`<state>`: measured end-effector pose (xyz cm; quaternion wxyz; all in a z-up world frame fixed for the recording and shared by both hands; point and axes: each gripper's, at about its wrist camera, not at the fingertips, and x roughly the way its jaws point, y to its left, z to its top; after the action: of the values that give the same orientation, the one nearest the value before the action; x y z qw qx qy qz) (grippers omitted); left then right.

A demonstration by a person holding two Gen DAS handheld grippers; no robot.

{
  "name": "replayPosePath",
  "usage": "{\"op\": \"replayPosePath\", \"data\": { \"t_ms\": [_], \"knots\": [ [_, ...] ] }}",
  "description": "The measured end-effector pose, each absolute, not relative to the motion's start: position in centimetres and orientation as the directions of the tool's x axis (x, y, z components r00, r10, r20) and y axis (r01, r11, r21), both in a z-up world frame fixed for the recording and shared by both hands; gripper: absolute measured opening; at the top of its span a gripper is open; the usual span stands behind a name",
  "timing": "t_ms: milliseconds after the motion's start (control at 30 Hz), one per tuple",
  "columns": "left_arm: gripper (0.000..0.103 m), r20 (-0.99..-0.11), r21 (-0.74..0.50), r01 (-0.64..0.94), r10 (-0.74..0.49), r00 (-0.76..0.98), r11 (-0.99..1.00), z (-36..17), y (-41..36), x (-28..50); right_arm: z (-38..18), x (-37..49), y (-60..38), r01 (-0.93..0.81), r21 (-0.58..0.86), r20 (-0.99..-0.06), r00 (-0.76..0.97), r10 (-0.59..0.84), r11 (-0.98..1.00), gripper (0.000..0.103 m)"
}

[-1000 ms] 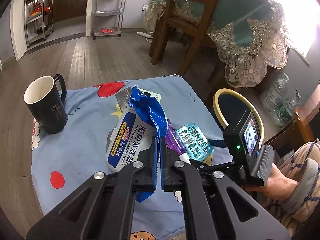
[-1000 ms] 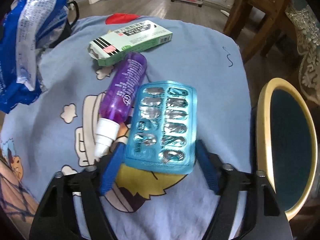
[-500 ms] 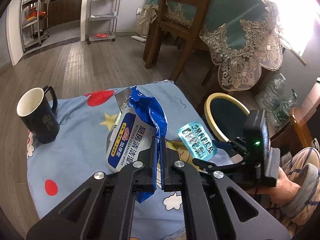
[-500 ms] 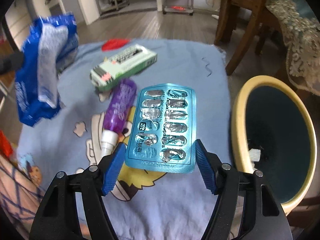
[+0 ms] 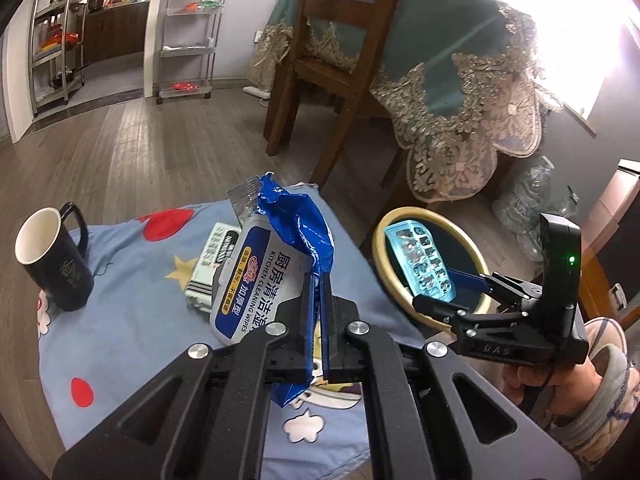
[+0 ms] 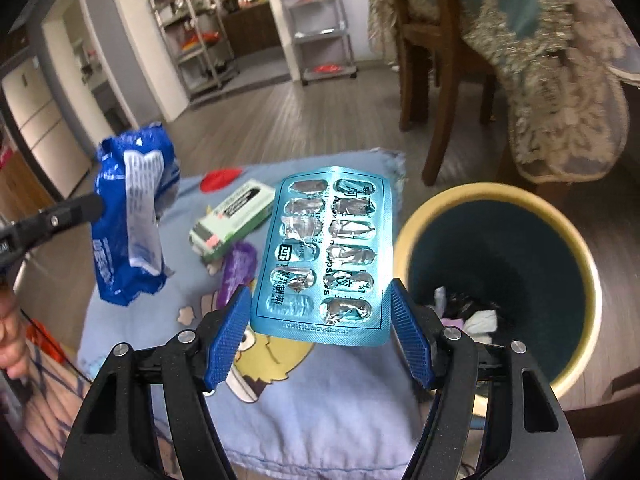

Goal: Collect trash
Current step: 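Carry the wipes package to the bin with the left tool while the right tool carries the blister pack there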

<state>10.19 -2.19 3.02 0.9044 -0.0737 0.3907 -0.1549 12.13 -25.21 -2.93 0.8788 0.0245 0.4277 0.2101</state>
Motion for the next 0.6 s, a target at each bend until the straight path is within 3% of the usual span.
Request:
{"op": "replayPosePath", "data": {
  "t_ms": [300,600],
  "knots": [
    [0.002,-0.660,-0.271,0.296,-0.400,0.635,0.916,4.5,-5.9,11.0,-2.2,12.3,-30.4,-0.231,0.230,-0.727,0.606,0.325,0.945,0.070],
    [0.002,-0.652,-0.314,0.379,-0.488,0.580,0.871,4.9,-11.1,12.7,-4.4,12.6,-34.3,-0.099,0.202,-0.777,0.589,0.221,0.974,0.070]
  ]
}}
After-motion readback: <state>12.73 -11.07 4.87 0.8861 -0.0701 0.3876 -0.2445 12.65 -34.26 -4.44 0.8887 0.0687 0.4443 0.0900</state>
